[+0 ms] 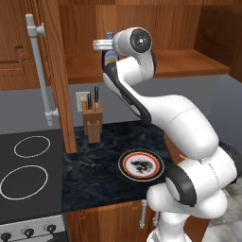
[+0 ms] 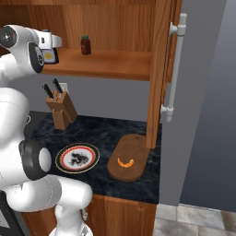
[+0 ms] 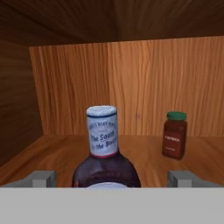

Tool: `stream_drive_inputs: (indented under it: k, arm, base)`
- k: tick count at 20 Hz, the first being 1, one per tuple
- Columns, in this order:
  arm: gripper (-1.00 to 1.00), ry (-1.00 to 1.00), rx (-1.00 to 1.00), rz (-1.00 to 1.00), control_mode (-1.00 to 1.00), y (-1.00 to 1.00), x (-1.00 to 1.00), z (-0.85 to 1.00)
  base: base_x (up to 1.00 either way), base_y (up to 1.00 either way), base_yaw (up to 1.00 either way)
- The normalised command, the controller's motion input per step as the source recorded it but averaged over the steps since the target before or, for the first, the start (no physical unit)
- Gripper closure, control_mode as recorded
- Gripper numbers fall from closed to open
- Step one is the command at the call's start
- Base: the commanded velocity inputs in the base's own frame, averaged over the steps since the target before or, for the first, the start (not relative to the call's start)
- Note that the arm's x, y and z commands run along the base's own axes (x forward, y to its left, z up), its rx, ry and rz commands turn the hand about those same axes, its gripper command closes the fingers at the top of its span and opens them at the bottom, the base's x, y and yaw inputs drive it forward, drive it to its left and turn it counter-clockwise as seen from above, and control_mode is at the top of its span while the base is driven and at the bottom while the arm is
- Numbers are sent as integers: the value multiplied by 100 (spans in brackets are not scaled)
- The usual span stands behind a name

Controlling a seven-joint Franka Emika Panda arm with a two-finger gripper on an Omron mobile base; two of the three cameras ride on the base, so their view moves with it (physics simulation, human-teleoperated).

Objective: Pick the shrimp from the plate and place it on the cutting board. Then pick the condiment bottle from the cabinet and place it next to the cutting board.

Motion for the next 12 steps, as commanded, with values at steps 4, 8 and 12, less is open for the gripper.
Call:
stream_drive_inputs:
  k: [4, 8, 12]
  arm:
    - [-100, 0, 0, 0, -100, 0, 16, 0]
    - [-100, 0, 0, 0, -100, 1, 16, 0]
    - [-100, 0, 0, 0, -100, 4, 15, 0]
  base:
    - [0, 0, 0]
    - [0, 0, 0]
    - [0, 0, 0]
